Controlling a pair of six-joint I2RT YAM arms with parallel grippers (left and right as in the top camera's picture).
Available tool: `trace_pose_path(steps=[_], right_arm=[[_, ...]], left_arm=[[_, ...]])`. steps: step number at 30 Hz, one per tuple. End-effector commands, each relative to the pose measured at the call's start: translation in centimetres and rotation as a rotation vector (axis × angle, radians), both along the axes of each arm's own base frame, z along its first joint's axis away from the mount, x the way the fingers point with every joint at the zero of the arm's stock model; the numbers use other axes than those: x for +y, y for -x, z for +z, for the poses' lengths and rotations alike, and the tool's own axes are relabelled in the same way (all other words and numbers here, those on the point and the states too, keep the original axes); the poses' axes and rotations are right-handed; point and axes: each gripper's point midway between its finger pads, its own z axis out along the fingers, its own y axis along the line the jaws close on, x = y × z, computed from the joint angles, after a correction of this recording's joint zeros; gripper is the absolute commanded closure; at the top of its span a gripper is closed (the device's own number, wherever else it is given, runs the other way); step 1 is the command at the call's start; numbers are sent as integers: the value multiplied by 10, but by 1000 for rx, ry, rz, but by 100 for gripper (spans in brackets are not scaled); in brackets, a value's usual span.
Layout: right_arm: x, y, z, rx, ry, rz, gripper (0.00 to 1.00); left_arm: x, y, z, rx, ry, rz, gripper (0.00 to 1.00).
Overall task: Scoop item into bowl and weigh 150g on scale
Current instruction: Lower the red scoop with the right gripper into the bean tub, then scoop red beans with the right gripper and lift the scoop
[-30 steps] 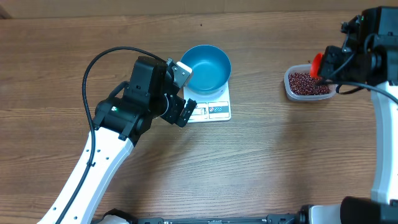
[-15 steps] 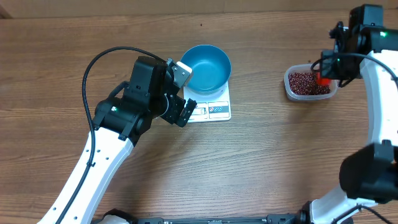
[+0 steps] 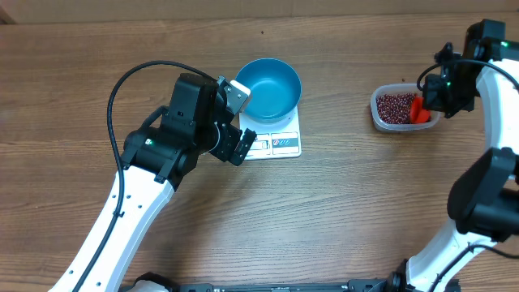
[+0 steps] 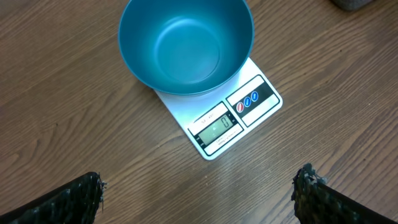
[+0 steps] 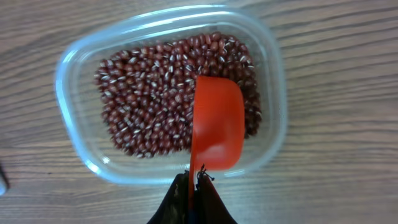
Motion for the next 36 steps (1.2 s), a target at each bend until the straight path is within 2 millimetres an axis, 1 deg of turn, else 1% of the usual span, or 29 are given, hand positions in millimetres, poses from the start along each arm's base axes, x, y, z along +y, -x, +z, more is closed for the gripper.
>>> trace_pose_path(steps=[1, 2, 5, 7, 9, 12, 15, 18, 24, 31, 34, 36], right_arm=[[4, -1, -23, 44, -32, 15, 96], [6, -1, -27, 52, -45, 16, 96], [21, -3, -38, 61, -137, 33, 96], [34, -3, -42, 52, -209, 60, 96], [41, -1, -45, 52, -252, 64, 96], [45, 3, -47, 54, -302, 56, 96], [48, 1, -43, 35, -363, 44, 96], [49, -1, -38, 9, -428, 26, 96], [41, -1, -32, -22, -509, -16, 96], [42, 12, -35, -60, -667, -17, 96], [37, 16, -38, -71, -710, -50, 96], [33, 16, -35, -98, -754, -71, 96]], left_arm=[[-3, 0, -5, 20, 13, 2, 1], [-2, 0, -5, 20, 13, 2, 0], [-3, 1, -5, 20, 13, 2, 0], [-2, 1, -5, 20, 12, 2, 0], [-3, 1, -5, 20, 13, 2, 0], [-2, 1, -5, 20, 12, 2, 0], [-2, 1, -5, 20, 12, 2, 1], [-2, 1, -5, 20, 12, 2, 0], [-2, 1, -5, 20, 12, 2, 0], [-2, 1, -5, 20, 12, 2, 1], [-2, 1, -5, 20, 12, 2, 0], [-2, 1, -5, 20, 12, 2, 0]])
